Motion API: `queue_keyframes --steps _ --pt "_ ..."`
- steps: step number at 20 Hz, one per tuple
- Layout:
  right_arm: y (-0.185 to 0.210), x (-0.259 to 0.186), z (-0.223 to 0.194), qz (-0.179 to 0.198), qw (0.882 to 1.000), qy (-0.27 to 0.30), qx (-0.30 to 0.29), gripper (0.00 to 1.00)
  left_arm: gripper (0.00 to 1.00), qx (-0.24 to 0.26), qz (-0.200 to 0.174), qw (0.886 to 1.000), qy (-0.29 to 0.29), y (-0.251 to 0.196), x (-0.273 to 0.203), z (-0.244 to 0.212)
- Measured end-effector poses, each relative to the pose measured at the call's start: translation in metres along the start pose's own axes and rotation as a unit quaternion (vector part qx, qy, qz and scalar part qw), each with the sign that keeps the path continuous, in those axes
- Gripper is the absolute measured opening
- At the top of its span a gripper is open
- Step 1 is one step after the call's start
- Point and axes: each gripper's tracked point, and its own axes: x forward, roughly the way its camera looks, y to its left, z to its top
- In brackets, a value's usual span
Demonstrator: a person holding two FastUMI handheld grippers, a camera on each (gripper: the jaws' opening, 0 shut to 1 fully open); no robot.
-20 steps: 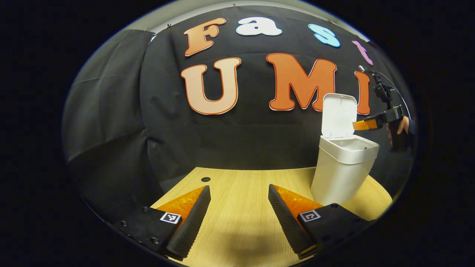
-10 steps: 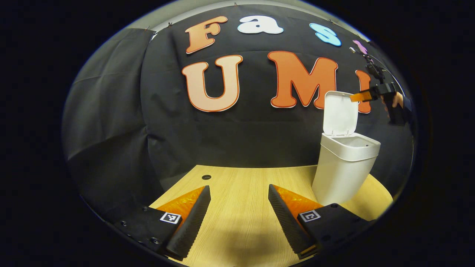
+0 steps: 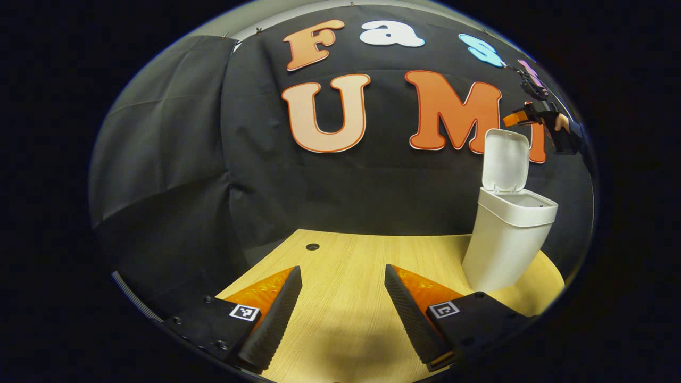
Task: Press the lid of the desktop garbage bin to open it, pick up the crumpled paper on the desktop and throw it into the bin, then pick up the pop can on the desktop and drop it into the bin, and finally close the garbage bin lid.
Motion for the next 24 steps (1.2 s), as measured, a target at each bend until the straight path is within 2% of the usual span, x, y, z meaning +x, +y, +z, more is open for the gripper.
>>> queue_keyframes --steps 3,7,8,9,13,16,24 --pt "0.001 0.017 -0.005 -0.009 1.0 0.012 0.008 0.79 0.99 -0.001 0.015 1.0 0.006 0.011 -0.003 -0.007" --pt "0.006 0.013 -0.01 0.004 0.999 0.026 0.02 0.78 0.99 -0.01 0.027 0.999 0.014 0.022 -0.002 -0.013" --pt "0.007 0.008 -0.013 0.009 0.999 0.03 0.023 0.78 0.95 -0.01 0.027 0.999 0.016 0.021 -0.001 -0.013" --pt "0.01 0.002 -0.015 0.015 0.999 0.034 0.026 0.77 1.0 -0.008 0.027 0.999 0.016 0.021 0.001 -0.012" --pt "0.018 -0.023 -0.034 0.038 0.997 0.054 0.043 0.77 1.0 0.005 0.008 1.0 0.01 0.006 0.007 -0.004" --pt "0.028 -0.037 -0.076 0.049 0.993 0.097 0.045 0.77 0.99 0.011 -0.008 1.0 0.009 -0.007 0.008 -0.002" --pt "0.047 -0.071 -0.132 0.061 0.985 0.153 0.059 0.78 0.99 0.021 -0.034 0.999 0.004 -0.018 0.003 0.007"
